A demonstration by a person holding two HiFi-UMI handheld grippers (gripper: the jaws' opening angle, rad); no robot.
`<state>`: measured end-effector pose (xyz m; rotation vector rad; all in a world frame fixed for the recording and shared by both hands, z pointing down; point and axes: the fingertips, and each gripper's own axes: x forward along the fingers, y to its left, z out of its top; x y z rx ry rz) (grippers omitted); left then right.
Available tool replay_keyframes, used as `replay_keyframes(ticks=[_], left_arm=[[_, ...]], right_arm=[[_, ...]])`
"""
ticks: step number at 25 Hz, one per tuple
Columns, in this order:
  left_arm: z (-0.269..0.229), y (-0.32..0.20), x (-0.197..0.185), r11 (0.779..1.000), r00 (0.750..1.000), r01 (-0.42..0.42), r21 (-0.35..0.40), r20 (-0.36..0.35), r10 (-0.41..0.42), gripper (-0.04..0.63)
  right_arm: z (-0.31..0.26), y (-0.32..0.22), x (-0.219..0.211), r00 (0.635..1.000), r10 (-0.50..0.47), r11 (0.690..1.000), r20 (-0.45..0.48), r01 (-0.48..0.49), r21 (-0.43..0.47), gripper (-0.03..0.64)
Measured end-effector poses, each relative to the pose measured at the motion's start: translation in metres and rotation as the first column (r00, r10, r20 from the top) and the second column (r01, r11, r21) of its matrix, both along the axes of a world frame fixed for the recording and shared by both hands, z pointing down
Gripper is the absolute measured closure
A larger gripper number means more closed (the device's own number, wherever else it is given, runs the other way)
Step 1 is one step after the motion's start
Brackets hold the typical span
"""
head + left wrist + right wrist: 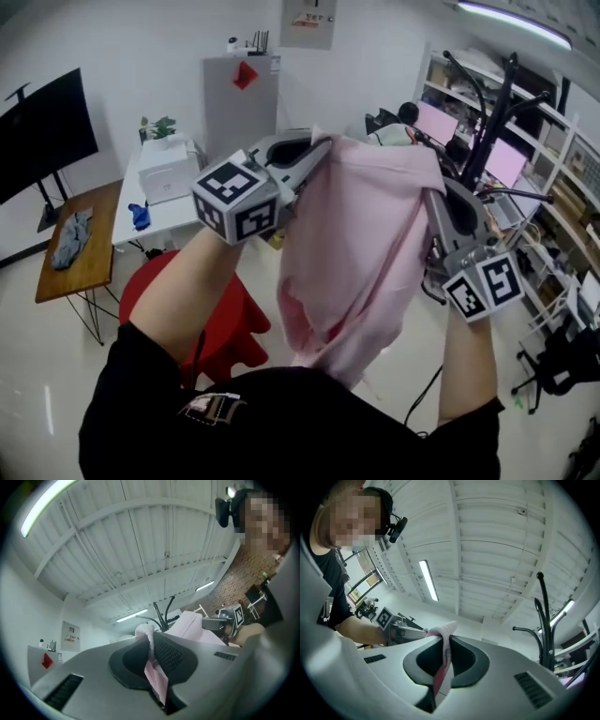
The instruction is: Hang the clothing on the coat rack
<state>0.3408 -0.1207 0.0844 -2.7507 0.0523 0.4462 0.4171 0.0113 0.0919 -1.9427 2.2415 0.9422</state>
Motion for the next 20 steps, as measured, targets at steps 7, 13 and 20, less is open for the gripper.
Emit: replay_keyframes(ticks=[7, 13, 20], left_arm=[[-0.036, -0.013, 0.057, 0.999, 1.0, -0.029, -0.019, -0.006, 0.029, 0.581], [-0.051, -0.042, 0.105, 0.998, 1.0, 0.025, -0.057, 0.018, -0.024, 0.581], [-0.046, -0.061, 0.162, 0.993, 0.987, 0.115, 0.004, 0.116, -0.115, 0.581]], right_arm=[[-0.045, -0.006, 0.049, 0.987, 0.156, 0.988, -0.021, -0.156, 0.018, 0.606], [-0.056, -0.033, 0.098, 0.961, 0.273, 0.962, 0.041, -0.272, -0.039, 0.607], [-0.054, -0.059, 0.157, 0.894, 0.446, 0.891, 0.04, -0.439, -0.116, 0.606]])
